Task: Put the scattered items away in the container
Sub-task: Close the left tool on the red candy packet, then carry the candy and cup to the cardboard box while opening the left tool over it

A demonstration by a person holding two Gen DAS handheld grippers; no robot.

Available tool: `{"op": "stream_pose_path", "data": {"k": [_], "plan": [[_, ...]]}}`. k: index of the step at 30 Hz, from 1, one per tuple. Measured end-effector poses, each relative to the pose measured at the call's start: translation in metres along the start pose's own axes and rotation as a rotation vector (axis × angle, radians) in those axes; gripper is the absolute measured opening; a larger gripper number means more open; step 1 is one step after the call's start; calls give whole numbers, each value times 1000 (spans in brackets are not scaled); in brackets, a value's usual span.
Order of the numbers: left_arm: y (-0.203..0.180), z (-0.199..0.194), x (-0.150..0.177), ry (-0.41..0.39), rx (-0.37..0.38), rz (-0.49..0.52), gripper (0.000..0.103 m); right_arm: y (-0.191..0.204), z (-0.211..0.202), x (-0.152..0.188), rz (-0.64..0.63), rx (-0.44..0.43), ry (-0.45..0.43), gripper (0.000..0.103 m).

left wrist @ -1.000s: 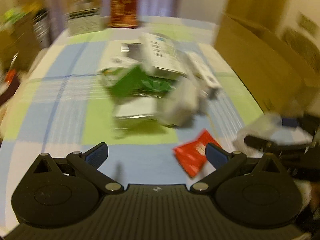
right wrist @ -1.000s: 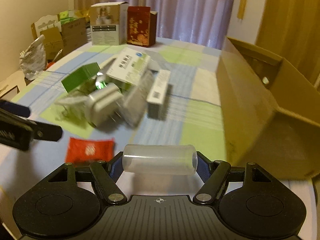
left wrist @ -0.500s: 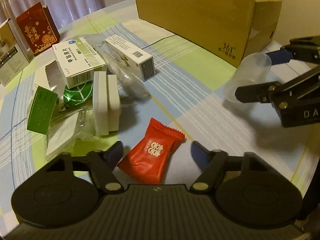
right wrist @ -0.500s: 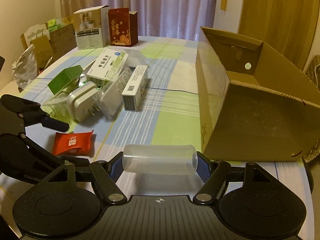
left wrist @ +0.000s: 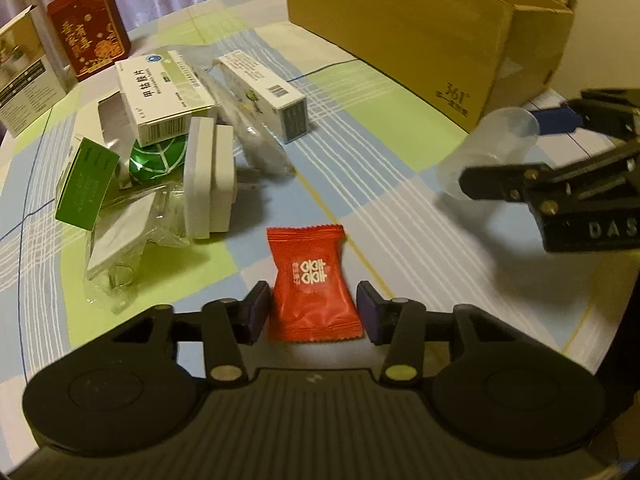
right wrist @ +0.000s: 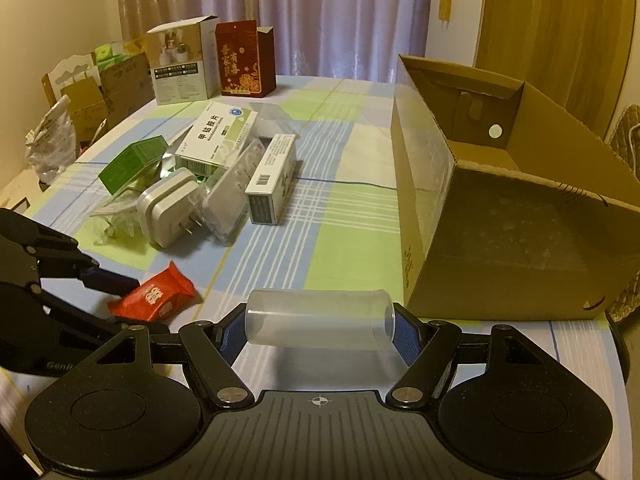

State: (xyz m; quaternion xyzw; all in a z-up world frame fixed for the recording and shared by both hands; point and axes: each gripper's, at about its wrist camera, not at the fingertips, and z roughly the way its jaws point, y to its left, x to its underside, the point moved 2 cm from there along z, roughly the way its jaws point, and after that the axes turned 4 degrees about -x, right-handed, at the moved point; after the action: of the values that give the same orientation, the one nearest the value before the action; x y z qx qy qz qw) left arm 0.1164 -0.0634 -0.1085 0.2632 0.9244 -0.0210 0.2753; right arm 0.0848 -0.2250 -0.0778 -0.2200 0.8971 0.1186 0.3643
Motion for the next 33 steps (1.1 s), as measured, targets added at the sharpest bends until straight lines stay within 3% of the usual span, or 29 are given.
{"op": "stream_pose_path", "data": {"k": [4,11,33], "plan": [[3,3,-2,9,15,-34,44,-1,1,0,2,5,3,75],[5,0,-1,7,3,-66,27,-1,2,0,8,4,8,75],[-10,-77,-10,-92,-41,-103,26,12,-54,-13,-25,11,-93,75]]}}
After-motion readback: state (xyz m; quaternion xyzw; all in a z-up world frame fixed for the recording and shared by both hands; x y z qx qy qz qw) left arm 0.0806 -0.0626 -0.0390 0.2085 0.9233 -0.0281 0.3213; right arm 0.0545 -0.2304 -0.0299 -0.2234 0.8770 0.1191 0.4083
